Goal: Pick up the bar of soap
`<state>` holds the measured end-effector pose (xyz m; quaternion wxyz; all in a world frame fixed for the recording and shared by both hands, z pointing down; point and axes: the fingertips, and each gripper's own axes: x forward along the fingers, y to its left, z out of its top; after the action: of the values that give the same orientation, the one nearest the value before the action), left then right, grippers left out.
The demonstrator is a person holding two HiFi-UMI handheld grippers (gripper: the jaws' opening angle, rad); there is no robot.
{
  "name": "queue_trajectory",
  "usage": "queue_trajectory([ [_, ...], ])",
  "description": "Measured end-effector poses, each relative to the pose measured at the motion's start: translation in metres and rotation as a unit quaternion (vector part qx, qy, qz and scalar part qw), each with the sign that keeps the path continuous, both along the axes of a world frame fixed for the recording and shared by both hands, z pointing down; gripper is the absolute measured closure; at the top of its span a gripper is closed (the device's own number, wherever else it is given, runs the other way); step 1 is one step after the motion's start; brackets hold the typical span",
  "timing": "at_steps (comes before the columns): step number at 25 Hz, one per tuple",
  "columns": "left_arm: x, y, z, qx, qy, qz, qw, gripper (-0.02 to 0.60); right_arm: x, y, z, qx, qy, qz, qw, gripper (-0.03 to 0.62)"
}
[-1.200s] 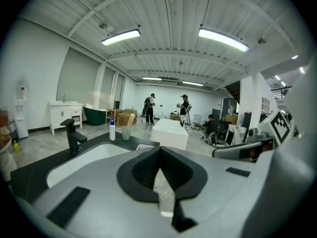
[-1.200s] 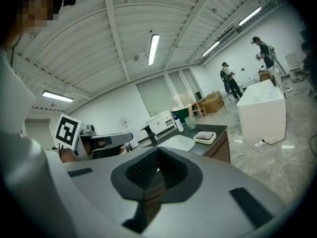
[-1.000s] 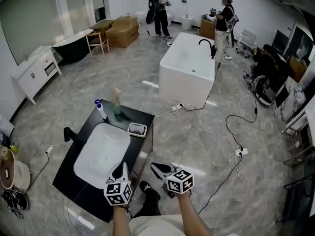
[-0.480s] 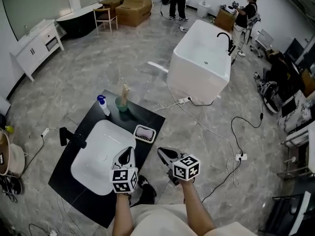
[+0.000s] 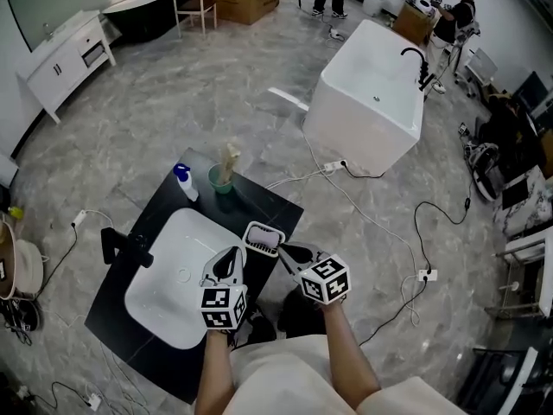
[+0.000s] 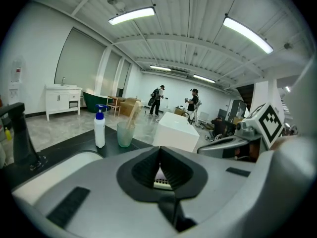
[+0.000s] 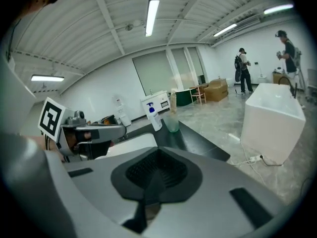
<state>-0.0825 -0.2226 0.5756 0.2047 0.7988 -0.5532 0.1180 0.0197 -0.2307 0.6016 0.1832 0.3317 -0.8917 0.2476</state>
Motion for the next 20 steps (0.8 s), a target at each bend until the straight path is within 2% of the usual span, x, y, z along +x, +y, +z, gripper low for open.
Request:
queue_trajectory([
  [3,0.001,-0.003,0.017,-0.015,0.001,-0.003,0.9999,0.575,-0.007,-0.006,0.014,0.010,0.047,-0.029,0.998,0.589],
  [8,0.012,-0.015,0.042,-0.037,0.001,-0.006,0.9993,0.575,-0.023,-0.017,0.040,0.008,0.097,-0.099,0.990,0.589],
  [12,0.025,-0.027,0.044,-0.041,0.018,-0.013,0.9989,0.575,-0.030,-0.029,0.041,0.006,0.112,-0.138,0.984,0.588],
  [17,0.019,-0.042,0.055,-0.054,0.028,-0.043,0.9972,0.575,-0.039,-0.041,0.050,0.005,0.136,-0.193,0.972,0.582],
  [20,0.011,-0.039,0.067,-0.071,0.032,-0.062,0.9950,0.575,-0.044,-0.033,0.061,-0.020,0.132,-0.224,0.965,0.509],
])
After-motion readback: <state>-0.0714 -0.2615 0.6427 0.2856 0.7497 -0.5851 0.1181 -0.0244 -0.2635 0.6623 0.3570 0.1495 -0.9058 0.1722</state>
